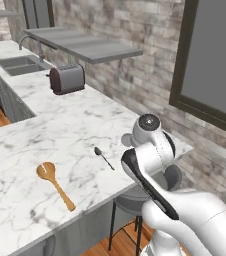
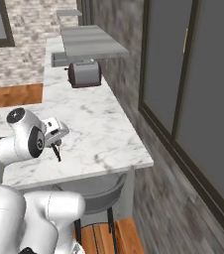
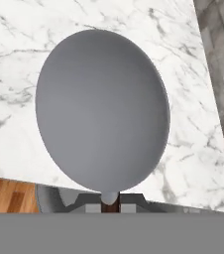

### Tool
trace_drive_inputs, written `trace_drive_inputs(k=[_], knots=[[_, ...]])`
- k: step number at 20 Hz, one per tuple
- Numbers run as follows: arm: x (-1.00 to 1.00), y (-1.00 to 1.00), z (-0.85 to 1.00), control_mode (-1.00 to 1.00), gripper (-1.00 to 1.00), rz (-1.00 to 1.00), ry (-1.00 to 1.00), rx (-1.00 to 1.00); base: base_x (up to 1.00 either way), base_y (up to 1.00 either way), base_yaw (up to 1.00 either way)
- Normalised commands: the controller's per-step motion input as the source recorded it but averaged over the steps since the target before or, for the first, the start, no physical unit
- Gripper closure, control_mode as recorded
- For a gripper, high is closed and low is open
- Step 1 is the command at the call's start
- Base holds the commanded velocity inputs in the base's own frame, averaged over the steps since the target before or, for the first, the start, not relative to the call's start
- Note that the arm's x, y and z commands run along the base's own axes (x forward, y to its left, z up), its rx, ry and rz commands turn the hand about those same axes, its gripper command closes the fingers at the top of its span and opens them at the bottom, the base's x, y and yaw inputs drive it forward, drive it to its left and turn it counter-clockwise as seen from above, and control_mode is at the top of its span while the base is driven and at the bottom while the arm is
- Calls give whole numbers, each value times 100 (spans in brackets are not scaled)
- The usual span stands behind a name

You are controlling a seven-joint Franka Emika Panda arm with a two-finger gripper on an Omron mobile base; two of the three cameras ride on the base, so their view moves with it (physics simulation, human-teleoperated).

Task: Pick up the metallic utensils from the counter and place them in the open drawer. Make sure not to pick up any wooden utensils.

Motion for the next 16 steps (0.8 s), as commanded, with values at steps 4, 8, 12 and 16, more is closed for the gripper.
trace_drive_inputs(k=[4, 8, 12, 16], knots=[[-30, -8, 100, -100, 100, 1, 0, 0, 0, 0, 0], [-48, -22, 79, -100, 100, 6, -7, 2, 0, 0, 0], [-54, -32, 60, -100, 100, 5, -10, 8, 0, 0, 0], [-69, -16, 64, -100, 100, 1, -18, 3, 0, 0, 0]])
